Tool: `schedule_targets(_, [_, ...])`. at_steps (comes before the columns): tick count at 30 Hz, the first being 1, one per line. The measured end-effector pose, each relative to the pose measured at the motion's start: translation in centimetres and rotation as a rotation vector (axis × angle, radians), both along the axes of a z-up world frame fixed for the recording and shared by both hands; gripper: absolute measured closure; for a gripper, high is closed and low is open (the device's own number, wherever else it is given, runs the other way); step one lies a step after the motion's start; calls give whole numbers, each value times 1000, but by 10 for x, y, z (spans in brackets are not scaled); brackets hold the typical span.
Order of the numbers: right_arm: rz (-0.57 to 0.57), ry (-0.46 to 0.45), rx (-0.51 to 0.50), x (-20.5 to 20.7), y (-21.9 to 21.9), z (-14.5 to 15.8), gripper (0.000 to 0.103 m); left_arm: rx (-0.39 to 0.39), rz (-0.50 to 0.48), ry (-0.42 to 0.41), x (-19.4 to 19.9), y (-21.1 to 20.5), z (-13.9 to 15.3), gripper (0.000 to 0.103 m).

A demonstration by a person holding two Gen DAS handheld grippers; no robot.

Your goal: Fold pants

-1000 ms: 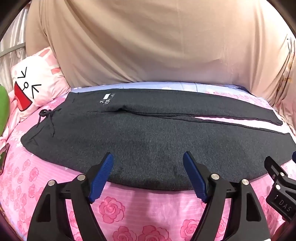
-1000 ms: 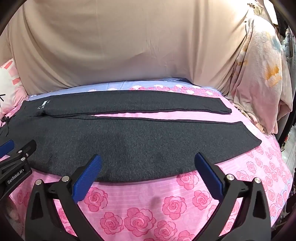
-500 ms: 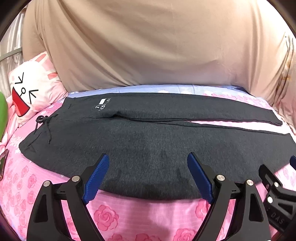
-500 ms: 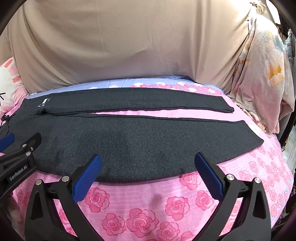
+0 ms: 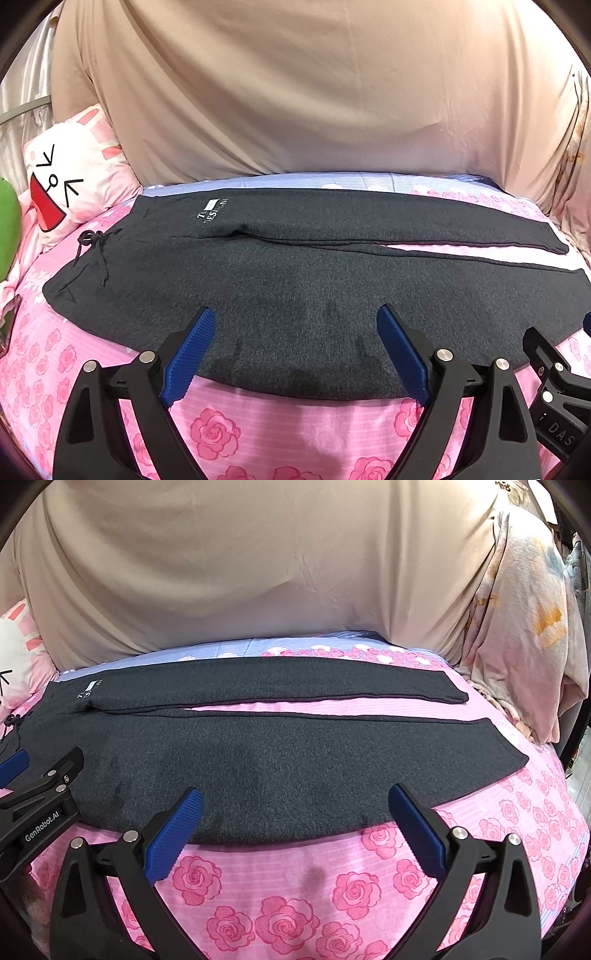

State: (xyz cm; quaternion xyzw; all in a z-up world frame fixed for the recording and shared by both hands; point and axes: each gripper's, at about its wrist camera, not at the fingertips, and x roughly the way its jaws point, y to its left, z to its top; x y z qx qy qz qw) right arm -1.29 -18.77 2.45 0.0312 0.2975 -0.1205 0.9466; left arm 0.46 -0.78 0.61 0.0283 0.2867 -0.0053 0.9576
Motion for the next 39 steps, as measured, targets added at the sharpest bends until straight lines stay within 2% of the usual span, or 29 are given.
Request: schedule_targets(39, [0,5,0,1,0,0,5,1,2,13,1,-1,3,16])
